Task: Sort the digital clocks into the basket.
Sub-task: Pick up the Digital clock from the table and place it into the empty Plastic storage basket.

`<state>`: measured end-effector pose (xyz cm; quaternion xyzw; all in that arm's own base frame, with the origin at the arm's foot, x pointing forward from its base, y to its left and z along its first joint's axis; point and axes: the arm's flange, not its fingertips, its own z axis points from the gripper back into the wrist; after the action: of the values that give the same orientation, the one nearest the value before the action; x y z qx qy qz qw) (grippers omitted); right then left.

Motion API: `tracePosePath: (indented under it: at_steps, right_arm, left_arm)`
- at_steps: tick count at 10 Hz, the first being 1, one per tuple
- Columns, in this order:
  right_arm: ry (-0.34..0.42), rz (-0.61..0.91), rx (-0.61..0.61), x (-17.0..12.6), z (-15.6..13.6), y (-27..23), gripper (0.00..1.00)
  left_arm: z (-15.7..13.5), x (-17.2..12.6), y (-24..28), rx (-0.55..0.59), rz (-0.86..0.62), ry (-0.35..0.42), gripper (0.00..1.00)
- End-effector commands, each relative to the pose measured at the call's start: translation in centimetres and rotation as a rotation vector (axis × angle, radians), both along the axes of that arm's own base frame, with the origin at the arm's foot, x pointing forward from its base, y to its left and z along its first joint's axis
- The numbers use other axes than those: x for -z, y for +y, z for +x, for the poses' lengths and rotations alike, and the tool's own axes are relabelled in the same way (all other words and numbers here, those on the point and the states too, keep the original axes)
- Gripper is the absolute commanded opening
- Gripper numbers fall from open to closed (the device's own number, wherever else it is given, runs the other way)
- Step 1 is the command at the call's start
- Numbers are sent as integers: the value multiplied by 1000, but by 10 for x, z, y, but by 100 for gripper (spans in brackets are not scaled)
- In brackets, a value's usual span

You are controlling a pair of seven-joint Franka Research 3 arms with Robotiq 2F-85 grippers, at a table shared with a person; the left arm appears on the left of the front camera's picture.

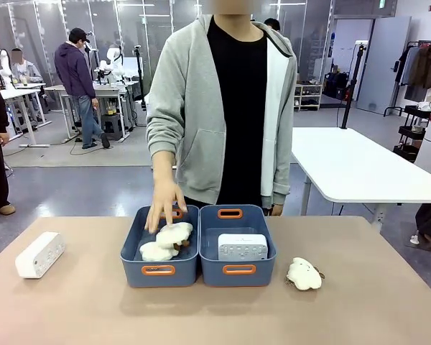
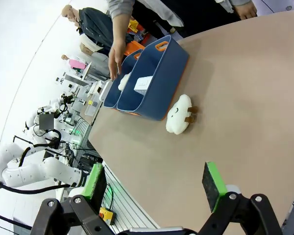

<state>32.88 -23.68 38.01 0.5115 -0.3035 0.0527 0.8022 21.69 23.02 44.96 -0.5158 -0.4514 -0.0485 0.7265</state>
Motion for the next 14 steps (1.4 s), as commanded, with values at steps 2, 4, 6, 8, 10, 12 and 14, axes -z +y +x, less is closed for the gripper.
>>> tracePosePath:
  at_steps: [2, 4, 6, 8, 10, 12, 14]
  right_arm:
    - [17, -12, -2, -5, -2, 1, 100]
    - [17, -12, -2, -5, -2, 1, 100]
    - [17, -12, -2, -5, -2, 1, 100]
    - [17, -12, -2, -5, -2, 1, 100]
    - [17, -12, -2, -5, -2, 1, 100]
    - [17, -12, -2, -5, -2, 1, 100]
    - [17, -12, -2, -5, -2, 1, 100]
  left_arm:
    - [0, 0, 0, 0, 0, 0, 100]
    - [14, -7, -7, -50, 120, 64, 100]
    - [30, -29, -15, -89, 250, 152, 100]
    - [79, -66, -36, -153, 521, 322, 100]
    - [129, -84, -67, -212, 747, 405, 100]
    - [175, -78, -84, -263, 875, 494, 100]
    - [189, -72, -93, -258, 910, 518, 100]
